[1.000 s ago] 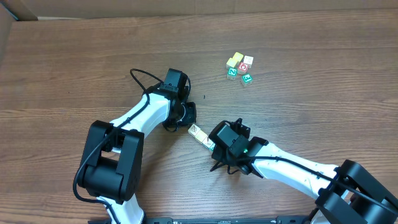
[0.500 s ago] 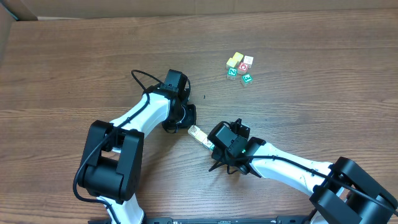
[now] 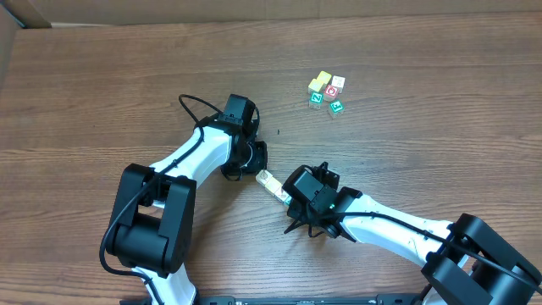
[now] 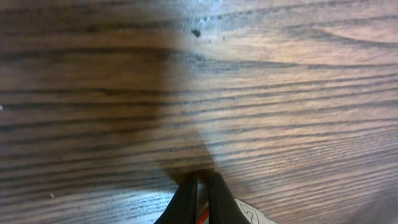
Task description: Flip 3 blocks
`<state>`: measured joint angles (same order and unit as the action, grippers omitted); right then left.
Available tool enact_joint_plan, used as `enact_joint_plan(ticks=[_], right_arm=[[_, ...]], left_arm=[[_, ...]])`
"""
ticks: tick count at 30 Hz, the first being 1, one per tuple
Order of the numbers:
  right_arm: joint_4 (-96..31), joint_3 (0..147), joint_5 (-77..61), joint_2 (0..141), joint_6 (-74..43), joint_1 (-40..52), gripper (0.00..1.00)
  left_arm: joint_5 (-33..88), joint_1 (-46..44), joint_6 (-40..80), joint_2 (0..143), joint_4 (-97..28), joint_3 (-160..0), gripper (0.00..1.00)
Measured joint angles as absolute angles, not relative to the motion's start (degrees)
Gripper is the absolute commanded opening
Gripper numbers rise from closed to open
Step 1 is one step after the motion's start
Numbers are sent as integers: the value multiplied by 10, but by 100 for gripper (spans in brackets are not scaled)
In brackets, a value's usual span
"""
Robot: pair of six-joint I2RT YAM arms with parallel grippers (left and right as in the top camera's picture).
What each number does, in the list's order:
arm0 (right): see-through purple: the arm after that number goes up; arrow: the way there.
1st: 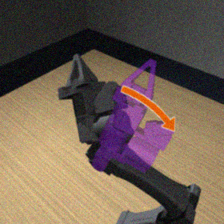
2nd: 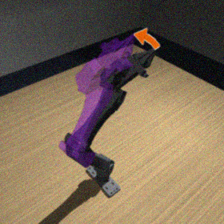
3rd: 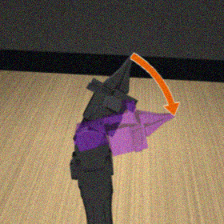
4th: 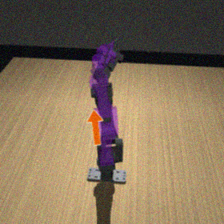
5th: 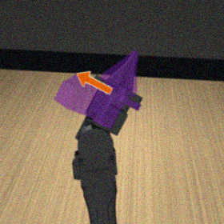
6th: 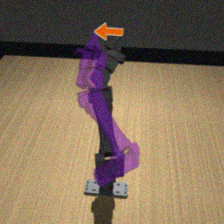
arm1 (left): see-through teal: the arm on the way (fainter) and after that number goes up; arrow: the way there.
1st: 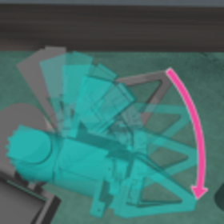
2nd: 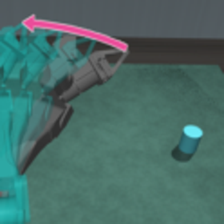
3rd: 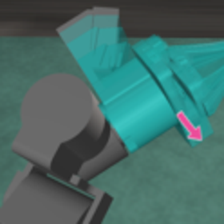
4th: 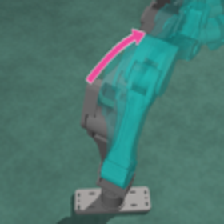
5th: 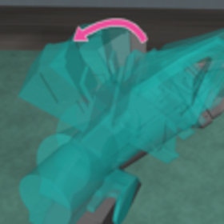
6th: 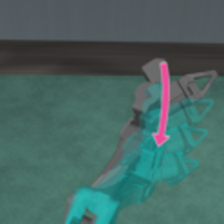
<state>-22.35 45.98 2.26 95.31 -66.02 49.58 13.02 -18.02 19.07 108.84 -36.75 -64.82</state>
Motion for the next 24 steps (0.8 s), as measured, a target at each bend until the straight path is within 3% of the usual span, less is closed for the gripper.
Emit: enact_joint_plan(ticks=[24], right_arm=[[-205, 457, -20, 953, -703, 514, 4]], left_arm=[[131, -180, 191, 1092, -334, -648, 4]])
